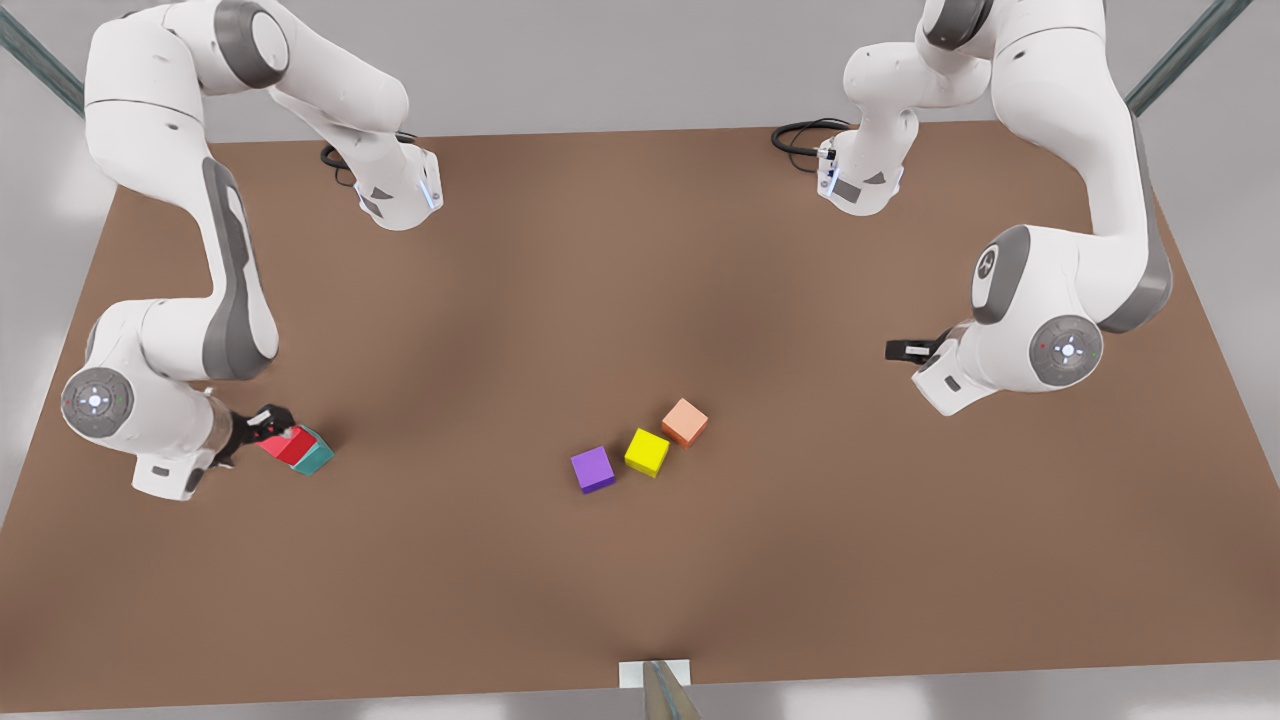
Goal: Pick up red wooden cube and pass to hand red wooden cube and place in blue wooden cube
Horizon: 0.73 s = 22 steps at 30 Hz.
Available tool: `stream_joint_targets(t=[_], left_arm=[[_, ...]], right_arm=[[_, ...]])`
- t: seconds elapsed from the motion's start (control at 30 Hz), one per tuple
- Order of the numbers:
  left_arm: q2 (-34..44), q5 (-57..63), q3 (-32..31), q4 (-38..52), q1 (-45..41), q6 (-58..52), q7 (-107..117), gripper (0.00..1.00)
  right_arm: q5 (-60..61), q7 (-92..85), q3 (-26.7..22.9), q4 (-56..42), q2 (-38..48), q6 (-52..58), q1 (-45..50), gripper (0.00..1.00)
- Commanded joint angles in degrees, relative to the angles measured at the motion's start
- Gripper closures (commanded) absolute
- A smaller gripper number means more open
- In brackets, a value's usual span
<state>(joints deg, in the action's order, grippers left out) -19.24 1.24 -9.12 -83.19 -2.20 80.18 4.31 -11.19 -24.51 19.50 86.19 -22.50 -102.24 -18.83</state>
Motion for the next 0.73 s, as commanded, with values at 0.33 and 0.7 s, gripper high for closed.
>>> stream_joint_targets(t=[0.33, 0.7], left_arm=[[0.17, 0.08, -0.02, 1.8, 0.0, -3.01, -0.1, 0.0], [0.17, 0.08, -0.02, 1.8, 0.0, -3.01, -0.18, 0.0]], right_arm=[[5.21, 22.13, -1.04, -9.47, 5.18, 18.92, 0.89, 0.0], [11.36, 22.31, -14.31, -10.34, 6.68, 19.1, 11.09, 0.0]])
